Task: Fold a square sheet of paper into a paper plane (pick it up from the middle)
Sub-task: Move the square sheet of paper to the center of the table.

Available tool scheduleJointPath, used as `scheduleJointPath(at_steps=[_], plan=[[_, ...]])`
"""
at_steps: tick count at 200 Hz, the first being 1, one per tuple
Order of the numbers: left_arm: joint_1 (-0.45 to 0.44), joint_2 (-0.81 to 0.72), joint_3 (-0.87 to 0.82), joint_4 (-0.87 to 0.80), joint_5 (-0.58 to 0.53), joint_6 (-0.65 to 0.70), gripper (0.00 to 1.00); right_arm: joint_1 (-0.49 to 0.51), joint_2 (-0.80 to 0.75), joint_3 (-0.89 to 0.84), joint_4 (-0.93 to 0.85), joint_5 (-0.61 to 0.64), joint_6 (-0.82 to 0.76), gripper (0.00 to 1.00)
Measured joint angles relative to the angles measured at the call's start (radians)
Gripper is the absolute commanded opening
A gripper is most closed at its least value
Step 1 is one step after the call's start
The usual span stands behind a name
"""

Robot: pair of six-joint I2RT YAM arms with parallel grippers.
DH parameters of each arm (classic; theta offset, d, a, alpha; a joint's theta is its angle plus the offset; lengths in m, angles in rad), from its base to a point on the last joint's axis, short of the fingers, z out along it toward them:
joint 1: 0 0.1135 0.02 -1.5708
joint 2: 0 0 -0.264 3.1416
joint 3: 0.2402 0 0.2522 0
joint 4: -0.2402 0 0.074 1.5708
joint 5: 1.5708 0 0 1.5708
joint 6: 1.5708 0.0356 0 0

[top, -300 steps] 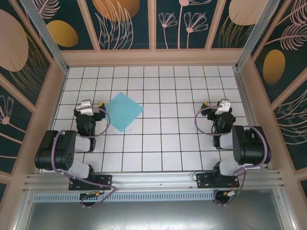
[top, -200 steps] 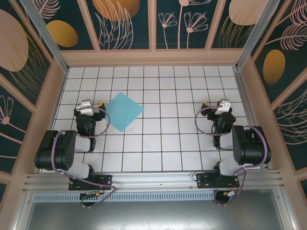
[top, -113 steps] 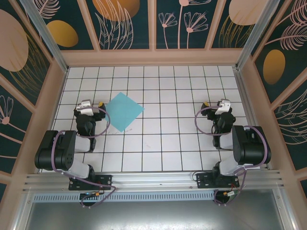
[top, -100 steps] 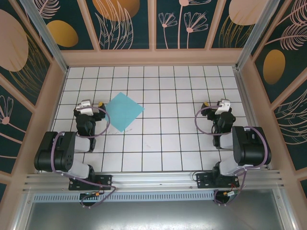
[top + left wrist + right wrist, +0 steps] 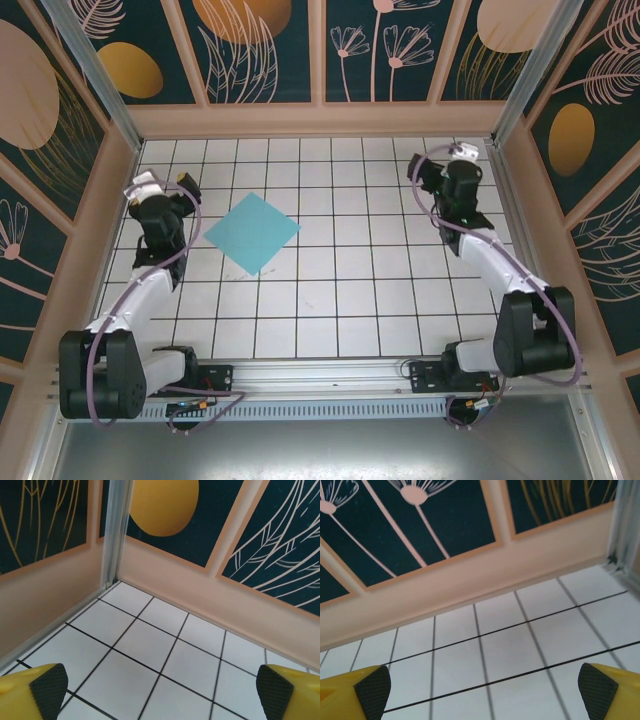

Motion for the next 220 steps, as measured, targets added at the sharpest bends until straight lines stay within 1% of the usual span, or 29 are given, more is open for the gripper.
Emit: scheduleJointPath(at_steps=[20,45,77,103,122,168,220], plan=[[0.002,0.0,0.068,-0.12,0.072,-0.072,0.98,0.084,0.068,0.069,-0.113,-0.004,0.055,0.99],[0.002,0.01,0.077,-0.22,0.204,-0.174,0.98,0.169,0.15,0.108,-0.203,-0.072,0.125,0.99],[0.002,0.085,0.077,-0.27,0.368,-0.288,0.99,0.246,0.225,0.123,-0.224,-0.166,0.196,0.99],[-0.004,0.189,0.083,-0.293,0.451,-0.356,0.96,0.292,0.267,0.125,-0.222,-0.221,0.244,0.99],[-0.026,0.27,0.098,-0.316,0.483,-0.39,0.95,0.303,0.289,0.126,-0.222,-0.25,0.273,0.99],[-0.126,0.438,0.197,-0.37,0.485,-0.441,0.92,0.302,0.308,0.126,-0.222,-0.277,0.311,0.99],[-0.157,0.557,0.261,-0.43,0.481,-0.484,0.91,0.302,0.309,0.126,-0.223,-0.272,0.314,0.99]])
